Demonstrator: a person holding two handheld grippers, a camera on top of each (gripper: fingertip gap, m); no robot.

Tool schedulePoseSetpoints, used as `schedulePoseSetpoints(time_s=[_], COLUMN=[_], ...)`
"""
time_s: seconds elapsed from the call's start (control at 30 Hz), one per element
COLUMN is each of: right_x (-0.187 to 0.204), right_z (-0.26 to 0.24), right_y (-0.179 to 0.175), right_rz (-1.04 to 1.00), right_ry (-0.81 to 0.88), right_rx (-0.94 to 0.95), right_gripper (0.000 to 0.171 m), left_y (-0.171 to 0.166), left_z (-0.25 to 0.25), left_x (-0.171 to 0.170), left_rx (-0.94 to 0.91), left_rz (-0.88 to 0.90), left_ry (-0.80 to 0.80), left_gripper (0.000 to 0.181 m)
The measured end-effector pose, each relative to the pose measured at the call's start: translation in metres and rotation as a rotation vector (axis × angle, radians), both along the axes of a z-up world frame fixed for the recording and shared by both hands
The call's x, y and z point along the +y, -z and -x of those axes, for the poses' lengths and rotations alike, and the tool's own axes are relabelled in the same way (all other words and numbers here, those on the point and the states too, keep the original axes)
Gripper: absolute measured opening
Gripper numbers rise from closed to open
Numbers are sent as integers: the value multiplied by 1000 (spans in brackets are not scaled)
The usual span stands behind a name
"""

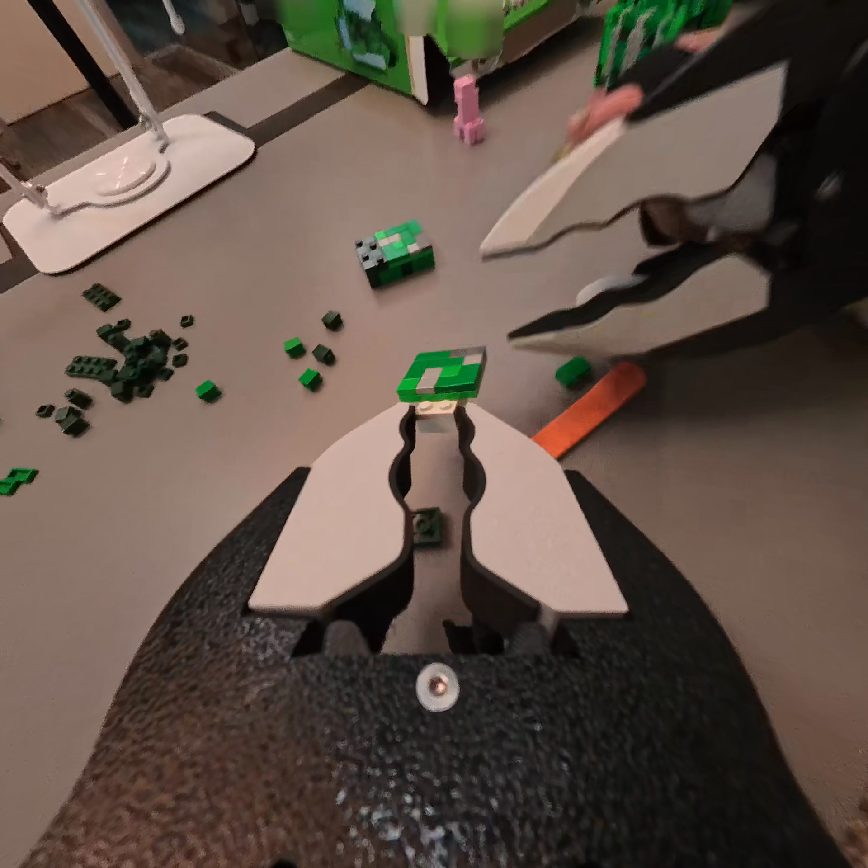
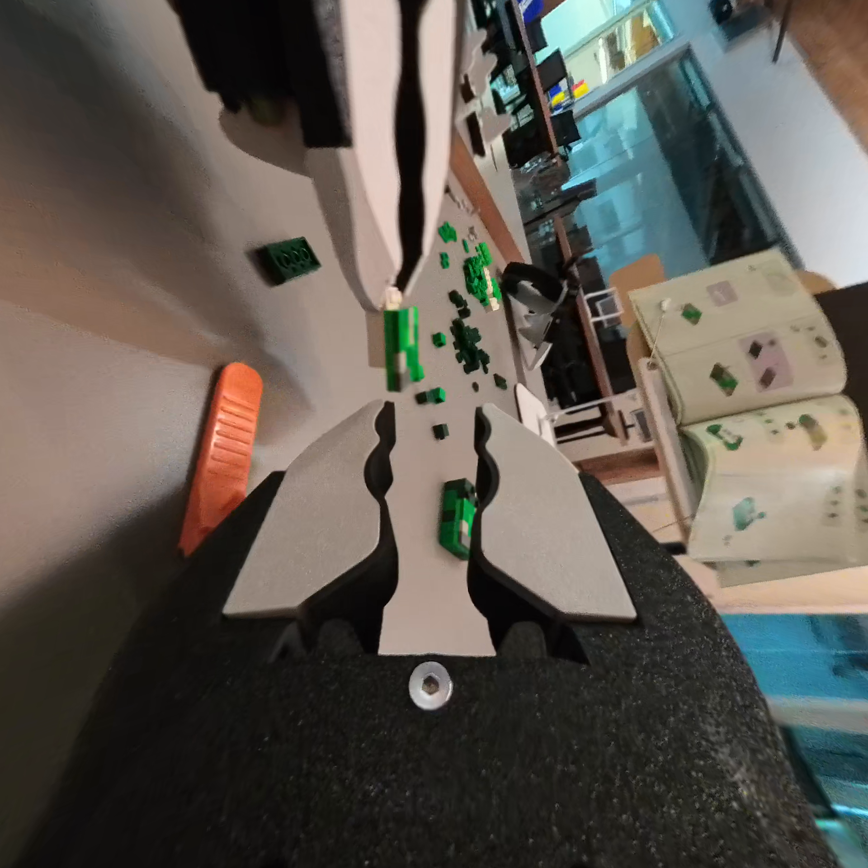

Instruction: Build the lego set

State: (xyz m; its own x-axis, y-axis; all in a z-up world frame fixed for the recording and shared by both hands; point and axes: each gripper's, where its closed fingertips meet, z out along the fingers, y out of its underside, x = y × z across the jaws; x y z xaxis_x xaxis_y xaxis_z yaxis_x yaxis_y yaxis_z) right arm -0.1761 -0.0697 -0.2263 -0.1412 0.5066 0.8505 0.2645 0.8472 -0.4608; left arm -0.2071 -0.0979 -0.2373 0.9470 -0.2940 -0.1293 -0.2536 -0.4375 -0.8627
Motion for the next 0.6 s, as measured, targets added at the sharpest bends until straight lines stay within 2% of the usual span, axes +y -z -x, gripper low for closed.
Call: schedulePoseSetpoints(time_s=[0.13,0.47,0.6], right_x=[14,19,22], right_z=[-5,-5,-6], right_y=[-10,-17,-21], right_rz=[49,78,92], right_ry=[51,81,94], right_rx=[51,97,111], right_gripper=[26,17,17], left_y=[16,39,35], left_z=[5,-7,-3], left_x=[3,0,-7], left_rx=[120,125,132], left_rz=[46,155,148], left_ry=[1,64,53], left_gripper=[18,18,42])
